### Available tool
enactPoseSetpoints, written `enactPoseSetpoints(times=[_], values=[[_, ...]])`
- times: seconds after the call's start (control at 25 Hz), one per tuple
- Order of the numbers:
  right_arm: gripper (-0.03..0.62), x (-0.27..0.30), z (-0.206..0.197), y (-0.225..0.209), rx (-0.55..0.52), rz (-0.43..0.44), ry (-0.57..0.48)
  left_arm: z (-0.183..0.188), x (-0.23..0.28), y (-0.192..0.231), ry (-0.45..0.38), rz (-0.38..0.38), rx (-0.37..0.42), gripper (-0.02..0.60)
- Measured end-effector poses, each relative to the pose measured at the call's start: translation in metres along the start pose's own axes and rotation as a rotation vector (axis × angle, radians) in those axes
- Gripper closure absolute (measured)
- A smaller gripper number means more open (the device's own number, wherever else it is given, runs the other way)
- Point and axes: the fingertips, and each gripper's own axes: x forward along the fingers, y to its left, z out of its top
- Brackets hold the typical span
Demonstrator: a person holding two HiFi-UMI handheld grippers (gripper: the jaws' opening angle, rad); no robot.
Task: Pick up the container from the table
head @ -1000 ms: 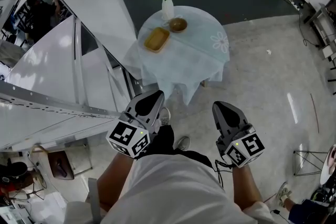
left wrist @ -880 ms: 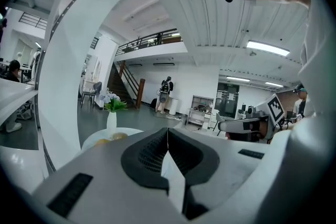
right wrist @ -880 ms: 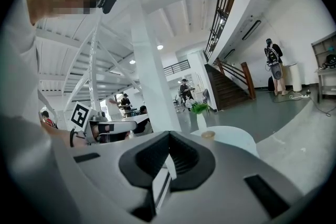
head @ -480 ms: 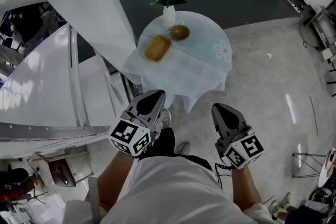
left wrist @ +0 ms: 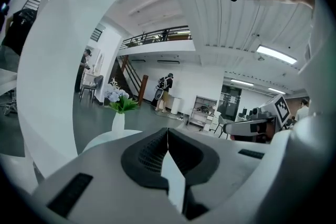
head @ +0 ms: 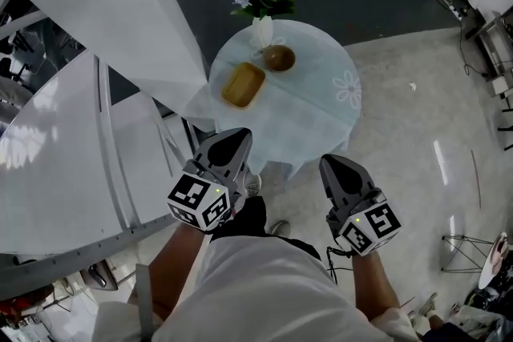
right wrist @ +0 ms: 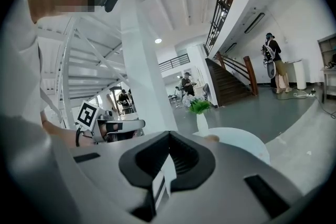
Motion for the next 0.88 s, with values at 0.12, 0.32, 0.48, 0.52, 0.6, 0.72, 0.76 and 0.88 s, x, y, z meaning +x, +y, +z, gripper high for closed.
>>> enactPoseSetpoints(times=[0.12,0.32,0.48,0.52,0.6,0.72,0.76,0.88], values=[[0.58,0.019,0.006,-0.006,0.001,0.005,0.008,0.005,0.013,0.017,-0.001,0.007,-0.008,0.561],[0.58,0.042,0.014,-0.016,0.01,0.001,0.016,0.014,0.033,0.04,-0.003,0.018,-0.017,0.561],[0.58,0.059,0.016,-0.024,0.018,-0.001,0.029,0.018,0.051,0.063,-0.009,0.036,-0.024,0.561],[0.58,0.062,0.016,-0.025,0.02,-0.001,0.032,0.02,0.055,0.069,-0.012,0.042,-0.031,0.561],[0.58,0.07,0.017,-0.029,0.022,-0.002,0.037,0.022,0.064,0.081,-0.017,0.051,-0.04,0.561],[0.58,0.079,0.018,-0.037,0.03,-0.01,0.044,0.025,0.076,0.095,-0.014,0.057,-0.04,0.561],[0.58,0.083,0.019,-0.04,0.033,-0.014,0.047,0.026,0.08,0.1,-0.012,0.059,-0.042,0.561],[0.58,0.096,0.022,-0.049,0.042,-0.025,0.054,0.026,0.092,0.119,-0.003,0.067,-0.047,0.561]])
